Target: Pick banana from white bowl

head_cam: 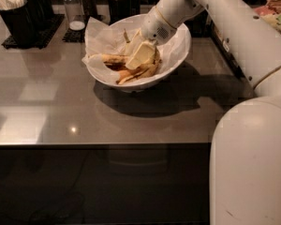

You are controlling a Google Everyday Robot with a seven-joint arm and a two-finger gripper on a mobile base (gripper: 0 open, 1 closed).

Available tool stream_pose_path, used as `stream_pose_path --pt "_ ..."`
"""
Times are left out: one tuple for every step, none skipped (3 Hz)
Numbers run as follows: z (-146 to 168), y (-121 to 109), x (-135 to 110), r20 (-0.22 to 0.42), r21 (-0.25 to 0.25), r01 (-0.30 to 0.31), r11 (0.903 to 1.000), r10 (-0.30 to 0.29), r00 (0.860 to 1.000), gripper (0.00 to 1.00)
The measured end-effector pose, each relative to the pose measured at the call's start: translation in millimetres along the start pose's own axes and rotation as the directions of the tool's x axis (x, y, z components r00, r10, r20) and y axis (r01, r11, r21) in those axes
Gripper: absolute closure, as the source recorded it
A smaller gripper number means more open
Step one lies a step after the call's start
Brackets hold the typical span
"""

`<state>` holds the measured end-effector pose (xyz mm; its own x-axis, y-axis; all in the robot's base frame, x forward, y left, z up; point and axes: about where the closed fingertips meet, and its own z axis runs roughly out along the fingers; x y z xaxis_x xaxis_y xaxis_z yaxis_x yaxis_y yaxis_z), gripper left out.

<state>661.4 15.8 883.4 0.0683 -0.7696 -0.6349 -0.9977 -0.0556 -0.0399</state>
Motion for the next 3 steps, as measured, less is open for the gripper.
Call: stream_pose_path --pt "13.7 -11.2 0.0 -0.008 -0.018 -0.004 0.9998 0.004 1.0 0.38" --pt "23.7 -18.9 5.2 -0.012 -0.029 -0.023 0.9993 0.023 1.0 0.36" --pt "22.7 -19.8 4.4 -0.012 -0.03 -0.026 0.9992 0.026 1.0 0.55"
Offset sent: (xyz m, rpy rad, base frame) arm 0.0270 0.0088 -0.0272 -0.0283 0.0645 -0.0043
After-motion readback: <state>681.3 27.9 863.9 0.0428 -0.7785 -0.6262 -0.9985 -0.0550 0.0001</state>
